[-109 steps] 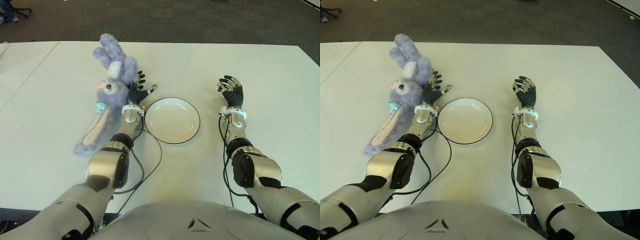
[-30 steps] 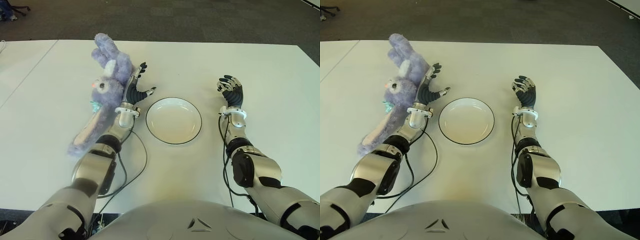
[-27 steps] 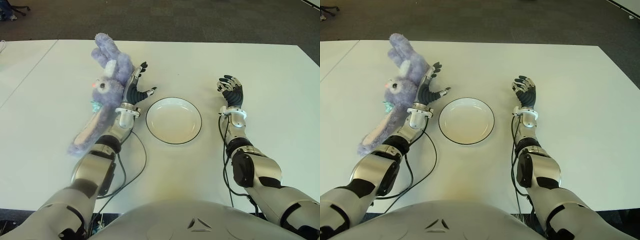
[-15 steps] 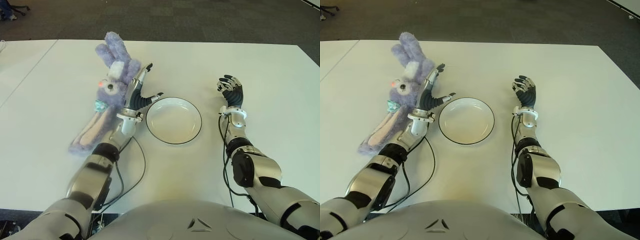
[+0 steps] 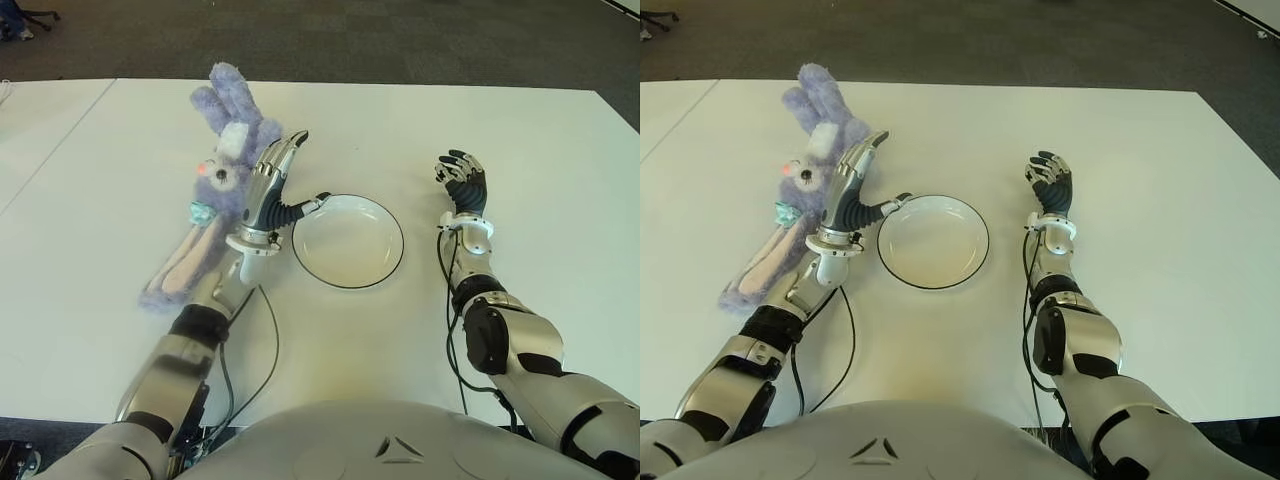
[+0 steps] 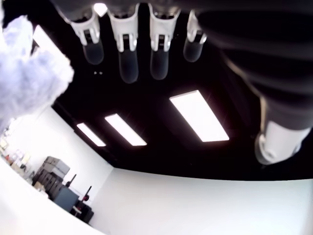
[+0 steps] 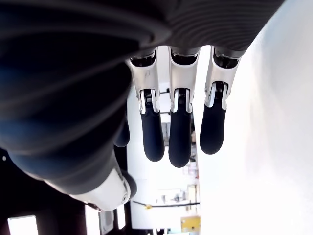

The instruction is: Put the doll into the plate.

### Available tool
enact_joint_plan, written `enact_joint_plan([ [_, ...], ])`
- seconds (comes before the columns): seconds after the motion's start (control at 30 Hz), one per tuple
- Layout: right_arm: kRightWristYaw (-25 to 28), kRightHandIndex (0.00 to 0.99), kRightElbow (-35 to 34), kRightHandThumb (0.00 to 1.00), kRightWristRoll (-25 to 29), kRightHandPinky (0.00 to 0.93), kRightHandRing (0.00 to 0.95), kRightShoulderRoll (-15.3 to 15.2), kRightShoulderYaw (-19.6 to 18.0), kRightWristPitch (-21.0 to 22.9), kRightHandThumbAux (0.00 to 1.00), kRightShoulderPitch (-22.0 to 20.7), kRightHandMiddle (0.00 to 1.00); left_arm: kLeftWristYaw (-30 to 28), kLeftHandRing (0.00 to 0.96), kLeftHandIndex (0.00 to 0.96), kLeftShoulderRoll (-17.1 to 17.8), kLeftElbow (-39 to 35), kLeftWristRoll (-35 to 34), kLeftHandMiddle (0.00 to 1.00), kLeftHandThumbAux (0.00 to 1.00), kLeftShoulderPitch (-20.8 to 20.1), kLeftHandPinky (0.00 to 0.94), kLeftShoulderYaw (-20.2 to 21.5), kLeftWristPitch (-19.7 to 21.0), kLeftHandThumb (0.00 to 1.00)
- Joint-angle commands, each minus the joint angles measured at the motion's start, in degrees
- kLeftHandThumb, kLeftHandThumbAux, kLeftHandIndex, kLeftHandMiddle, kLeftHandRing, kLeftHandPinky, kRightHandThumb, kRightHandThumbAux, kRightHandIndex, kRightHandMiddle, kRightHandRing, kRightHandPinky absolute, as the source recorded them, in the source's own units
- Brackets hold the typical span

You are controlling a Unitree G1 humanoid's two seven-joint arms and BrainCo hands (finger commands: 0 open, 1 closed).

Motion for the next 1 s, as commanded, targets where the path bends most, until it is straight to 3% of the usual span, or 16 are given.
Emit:
enact_joint_plan([
  [0.03, 0.0, 0.282, 7.4, 0.502, 0.7, 0.4, 0.383, 4.7, -0.7, 7.9, 0.853, 10.9, 0.349, 2.6, 0.139, 0.062, 1.3, -2.1, 2.5, 0.145, 0.497, 1.8, 0.0, -0.6, 0.2, 0.153],
  [0.6, 0.0, 0.276, 7.4, 0.457, 0.3, 0.404, 0.382, 4.5, -0.4, 7.9, 0.859, 10.9, 0.344, 6.7, 0.141, 0.067, 3.5, -6.2, 6.1, 0.115, 0.527, 2.2, 0.0, 0.7, 4.4, 0.107],
  [1.0, 0.9, 0.278, 7.4, 0.489, 0.8, 0.394, 0.385, 4.3, -0.8, 8.4, 0.859, 10.8, 0.349, 0.1, 0.121, 0.075, 4.1, -14.0, 7.1, 0.121, 0.562, -1.3, 0.0, 1.9, 14.9, 0.15],
])
